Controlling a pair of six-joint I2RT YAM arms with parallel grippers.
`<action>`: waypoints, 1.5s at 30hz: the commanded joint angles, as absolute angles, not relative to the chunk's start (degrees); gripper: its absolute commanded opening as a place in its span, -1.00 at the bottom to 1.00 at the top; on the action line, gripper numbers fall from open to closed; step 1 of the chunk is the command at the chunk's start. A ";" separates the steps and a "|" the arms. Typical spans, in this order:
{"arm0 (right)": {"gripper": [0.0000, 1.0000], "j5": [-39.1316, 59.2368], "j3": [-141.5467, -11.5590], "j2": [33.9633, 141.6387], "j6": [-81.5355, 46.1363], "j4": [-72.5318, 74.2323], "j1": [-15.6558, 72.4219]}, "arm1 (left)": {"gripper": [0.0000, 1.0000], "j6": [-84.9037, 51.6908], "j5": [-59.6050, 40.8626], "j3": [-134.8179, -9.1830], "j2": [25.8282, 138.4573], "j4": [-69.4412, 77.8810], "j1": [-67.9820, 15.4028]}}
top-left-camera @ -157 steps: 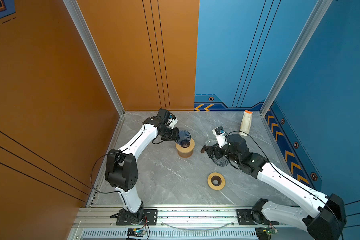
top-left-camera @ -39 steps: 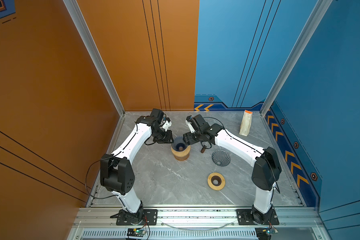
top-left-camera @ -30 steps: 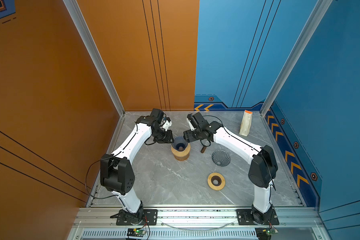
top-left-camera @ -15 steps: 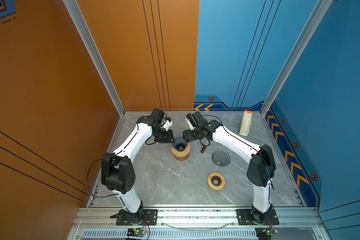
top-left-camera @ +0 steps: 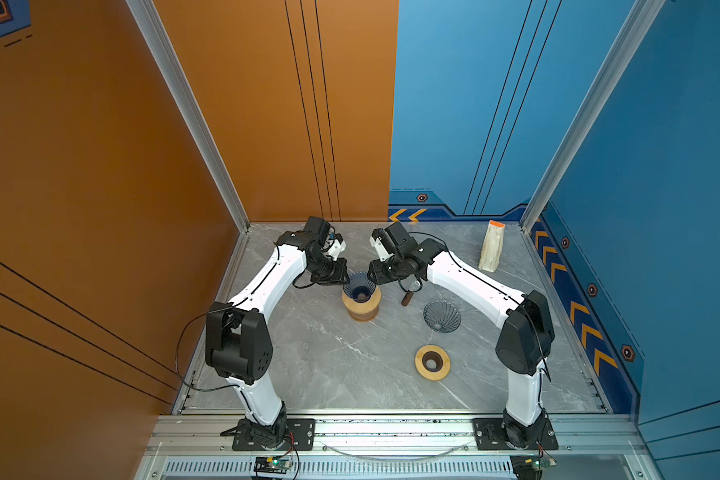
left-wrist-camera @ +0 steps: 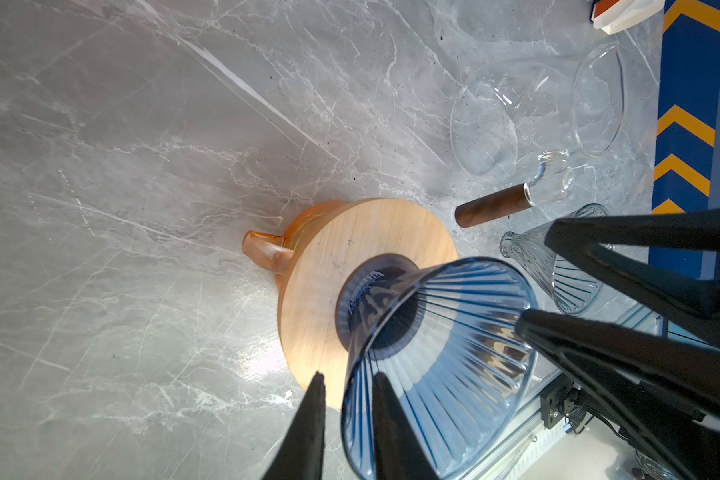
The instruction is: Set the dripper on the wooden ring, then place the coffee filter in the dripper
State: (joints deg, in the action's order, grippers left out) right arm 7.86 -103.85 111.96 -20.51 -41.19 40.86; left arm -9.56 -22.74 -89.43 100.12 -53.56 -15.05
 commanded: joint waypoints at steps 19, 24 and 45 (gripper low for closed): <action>-0.59 9.75 -104.93 113.85 -22.79 -44.56 40.61 | -0.71 -10.71 -23.24 -90.63 102.09 -52.90 -14.97; -0.67 9.59 -104.94 114.13 -22.72 -44.62 40.61 | -0.77 -10.91 -23.31 -90.44 102.56 -52.24 -15.02; -0.77 8.16 -104.81 113.57 -21.53 -44.82 40.61 | -0.96 -11.42 -24.16 -90.09 104.08 -50.62 -15.17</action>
